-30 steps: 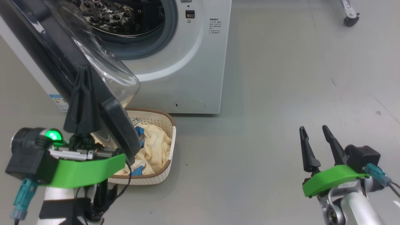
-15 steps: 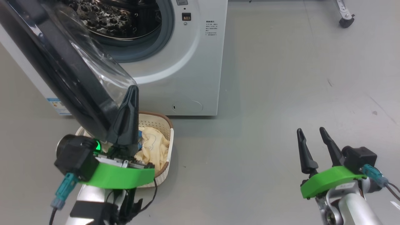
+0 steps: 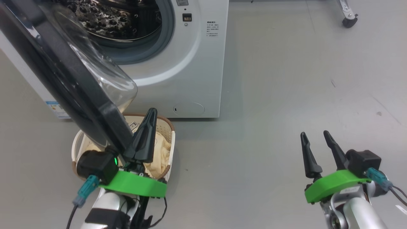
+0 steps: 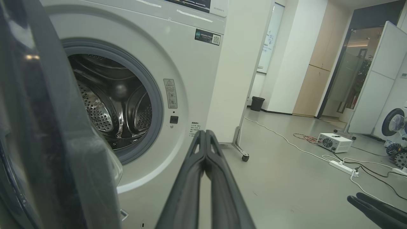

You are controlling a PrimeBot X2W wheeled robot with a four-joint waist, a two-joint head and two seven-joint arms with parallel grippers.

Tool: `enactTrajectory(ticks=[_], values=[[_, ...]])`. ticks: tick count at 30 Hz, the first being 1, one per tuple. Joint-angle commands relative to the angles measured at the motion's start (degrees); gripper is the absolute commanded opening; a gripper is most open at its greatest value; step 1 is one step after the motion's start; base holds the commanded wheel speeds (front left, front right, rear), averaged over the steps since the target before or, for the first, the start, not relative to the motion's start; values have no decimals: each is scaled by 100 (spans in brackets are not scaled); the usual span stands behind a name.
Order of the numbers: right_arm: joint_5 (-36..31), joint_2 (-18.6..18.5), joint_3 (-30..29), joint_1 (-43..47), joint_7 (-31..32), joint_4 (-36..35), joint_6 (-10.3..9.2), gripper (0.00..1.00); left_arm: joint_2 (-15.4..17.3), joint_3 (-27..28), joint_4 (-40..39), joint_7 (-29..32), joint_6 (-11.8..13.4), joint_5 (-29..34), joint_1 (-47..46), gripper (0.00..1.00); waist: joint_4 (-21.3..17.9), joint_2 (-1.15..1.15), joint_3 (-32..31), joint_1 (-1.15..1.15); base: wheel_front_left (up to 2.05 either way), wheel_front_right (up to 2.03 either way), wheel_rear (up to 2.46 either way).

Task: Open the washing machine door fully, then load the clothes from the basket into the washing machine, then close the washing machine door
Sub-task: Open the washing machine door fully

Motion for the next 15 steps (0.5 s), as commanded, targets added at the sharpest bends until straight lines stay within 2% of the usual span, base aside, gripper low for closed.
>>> enactTrajectory(ticks=[1, 15], values=[[-23, -3, 122, -215, -55, -156, 0, 100, 109, 168, -142, -31, -37, -25, -289, 0, -2, 0, 6, 0, 0, 0, 0], [69, 23, 112, -261, -55, -122, 0, 100, 121, 225, 516, -31, -37, -109, -484, 0, -86, 0, 77, 0, 0, 0, 0]])
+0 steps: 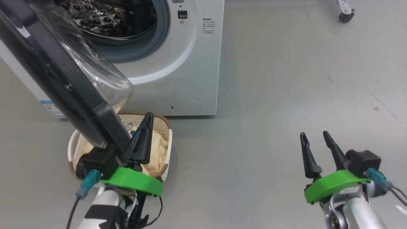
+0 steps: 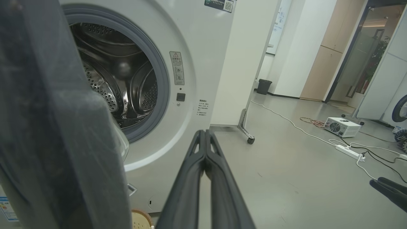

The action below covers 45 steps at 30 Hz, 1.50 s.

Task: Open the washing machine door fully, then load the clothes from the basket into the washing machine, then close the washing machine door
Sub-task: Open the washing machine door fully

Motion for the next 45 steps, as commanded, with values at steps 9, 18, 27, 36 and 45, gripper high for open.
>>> enactTrajectory(ticks=[9, 18, 27, 36, 45], values=[[10, 29, 109, -281, -55, -135, 0, 100, 130, 455, 298, -32, -37, -63, -444, 0, -52, 0, 62, 0, 0, 0, 0], [-5, 34, 82, -264, -55, -119, 0, 100, 123, 603, 474, -32, -37, -104, -472, 0, -4, 0, 52, 0, 0, 0, 0], [-16, 37, 105, -261, -55, -96, 0, 100, 101, 543, 544, -32, -37, -152, -417, 0, 120, 0, 22, 0, 0, 0, 0], [-14, 35, 132, -243, -55, -75, 0, 100, 98, 547, 627, -32, -37, -184, -371, 0, 319, 0, -22, 0, 0, 0, 0], [-13, -10, 172, -243, -55, -44, 0, 100, 52, 535, 668, -32, -37, -202, -332, 0, 602, 0, -64, 0, 0, 0, 0]])
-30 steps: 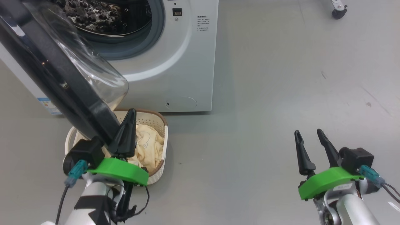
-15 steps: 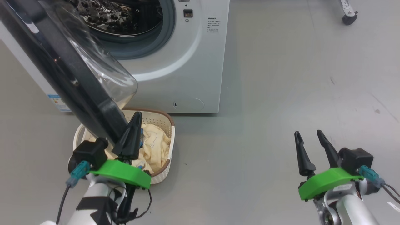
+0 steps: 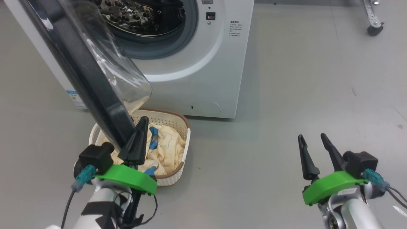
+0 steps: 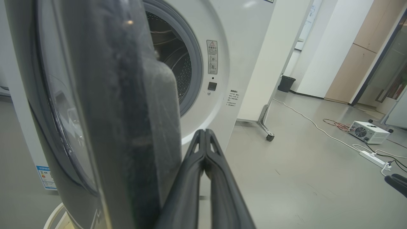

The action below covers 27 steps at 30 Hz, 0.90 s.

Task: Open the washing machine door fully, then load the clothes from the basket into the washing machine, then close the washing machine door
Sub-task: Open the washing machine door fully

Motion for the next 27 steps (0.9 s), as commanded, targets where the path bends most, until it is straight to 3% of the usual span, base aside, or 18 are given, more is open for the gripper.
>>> enactTrajectory(ticks=[1, 27], values=[[-10, -43, 125, -237, -55, -148, 0, 100, 118, 253, -121, -32, 12, -64, -122, 0, 70, 0, -1, 0, 0, 0, 0], [10, -177, 308, -223, -55, -28, 0, 100, 45, 331, -37, -32, 12, -83, 23, 0, 1187, 0, -15, 0, 0, 0, 0]])
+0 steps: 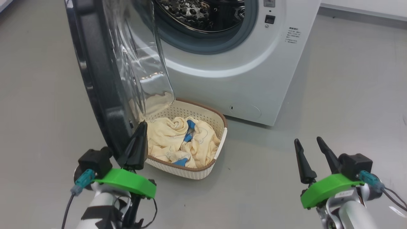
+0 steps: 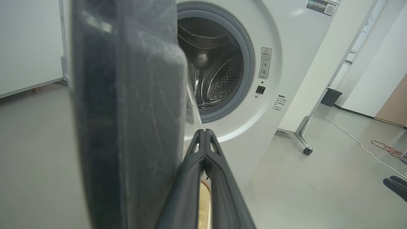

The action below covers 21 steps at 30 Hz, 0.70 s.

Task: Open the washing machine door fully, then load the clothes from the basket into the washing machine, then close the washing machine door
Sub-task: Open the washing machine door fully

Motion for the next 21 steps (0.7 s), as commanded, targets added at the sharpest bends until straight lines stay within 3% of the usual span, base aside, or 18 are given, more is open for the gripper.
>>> enactTrajectory(ticks=[1, 21], values=[[11, -109, 130, -225, -55, -131, 0, 100, 107, 285, -130, -33, 35, -37, -85, 0, 104, 0, -1, 0, 0, 0, 0], [-28, -177, 140, -340, -55, -125, 0, 100, 200, 1253, -248, -33, 35, -16, 45, 0, 563, 0, 336, 0, 0, 0, 0]])
